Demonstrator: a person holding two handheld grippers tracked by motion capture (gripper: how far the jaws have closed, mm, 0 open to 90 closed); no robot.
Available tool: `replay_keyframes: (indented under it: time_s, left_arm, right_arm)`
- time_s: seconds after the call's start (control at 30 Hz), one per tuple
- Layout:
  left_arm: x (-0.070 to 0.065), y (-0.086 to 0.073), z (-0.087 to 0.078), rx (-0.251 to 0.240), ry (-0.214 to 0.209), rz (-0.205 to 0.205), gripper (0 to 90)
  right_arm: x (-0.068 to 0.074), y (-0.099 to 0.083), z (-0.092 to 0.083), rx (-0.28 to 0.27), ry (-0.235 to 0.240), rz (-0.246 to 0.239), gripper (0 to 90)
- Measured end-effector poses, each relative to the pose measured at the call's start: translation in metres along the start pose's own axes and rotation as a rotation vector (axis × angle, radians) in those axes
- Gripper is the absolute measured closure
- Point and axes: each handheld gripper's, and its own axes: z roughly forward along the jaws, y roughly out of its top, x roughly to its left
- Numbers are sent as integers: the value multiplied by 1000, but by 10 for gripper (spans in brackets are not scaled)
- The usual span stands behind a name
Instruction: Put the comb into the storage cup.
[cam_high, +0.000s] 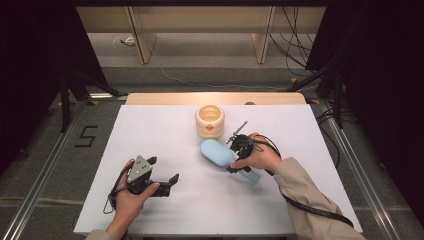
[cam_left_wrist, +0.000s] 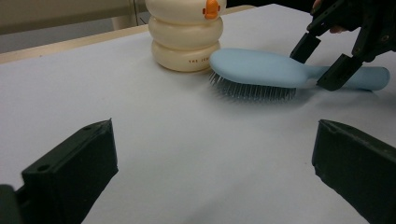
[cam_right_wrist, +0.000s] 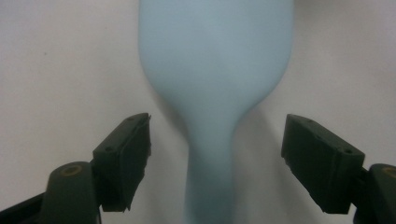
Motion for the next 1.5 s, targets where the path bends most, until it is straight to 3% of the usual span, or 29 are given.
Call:
replay_keyframes:
  time_s: [0.2, 0.43, 0.53, 0.63, 1.17, 1.5]
  left_arm:
    - [0, 0, 0, -1, 0, -2, 0]
    - [1, 0, 0, 0, 0, -1, 0]
    - [1, 0, 0, 1, 0, -2, 0]
    - [1, 0, 0, -1, 0, -1, 0]
    - [1, 0, 0, -1, 1, -2, 0]
    - [1, 0, 0, -1, 0, -2, 0]
  right_arm:
    - [1, 5, 6, 60, -11, -14, 317]
    - [-1, 8, 9, 87, -9, -31, 370]
    - [0, 9, 9, 93, -3, -1, 393]
    - [-2, 9, 11, 100, -11, -26, 424]
    - [3, 14, 12, 126, -65, -24, 541]
    - [7, 15, 12, 127, -59, -20, 646]
